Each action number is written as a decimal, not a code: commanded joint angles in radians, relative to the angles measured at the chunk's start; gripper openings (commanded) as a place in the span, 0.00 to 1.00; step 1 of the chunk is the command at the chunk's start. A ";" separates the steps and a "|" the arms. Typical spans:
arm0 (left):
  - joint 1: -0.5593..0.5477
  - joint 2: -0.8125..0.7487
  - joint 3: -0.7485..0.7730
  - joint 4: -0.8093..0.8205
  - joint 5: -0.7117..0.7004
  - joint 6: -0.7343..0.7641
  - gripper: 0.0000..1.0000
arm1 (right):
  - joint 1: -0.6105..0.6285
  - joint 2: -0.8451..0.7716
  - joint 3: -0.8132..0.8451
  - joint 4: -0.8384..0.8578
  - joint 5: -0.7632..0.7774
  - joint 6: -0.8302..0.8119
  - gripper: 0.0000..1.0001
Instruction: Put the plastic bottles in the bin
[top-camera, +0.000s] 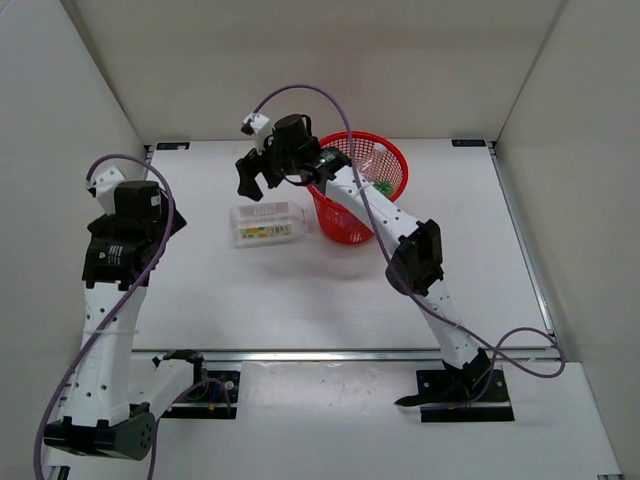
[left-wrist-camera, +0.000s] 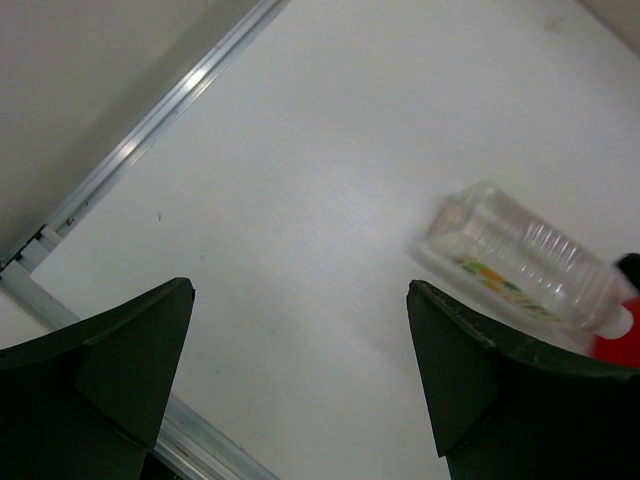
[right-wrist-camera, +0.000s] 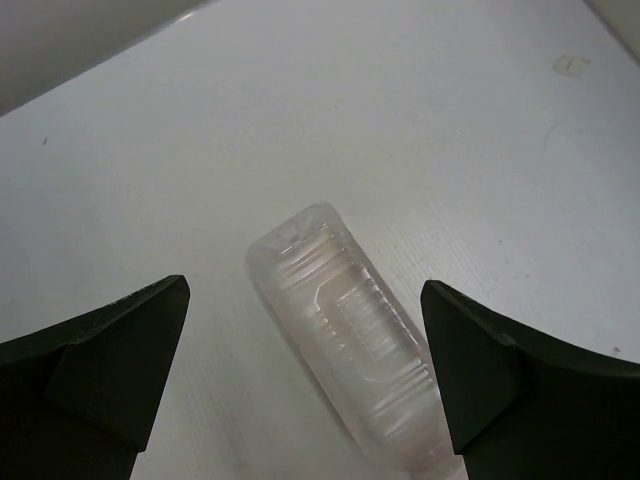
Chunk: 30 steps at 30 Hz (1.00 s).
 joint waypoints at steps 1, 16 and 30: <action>-0.031 0.022 0.104 0.031 -0.056 0.046 0.99 | 0.042 0.018 0.041 0.121 -0.008 0.036 0.99; -0.074 0.023 0.150 -0.004 -0.065 0.077 0.98 | 0.057 0.274 0.085 0.182 0.098 0.191 0.99; -0.102 0.004 0.143 -0.003 -0.088 0.091 0.99 | 0.116 0.232 0.138 -0.210 0.089 0.040 0.99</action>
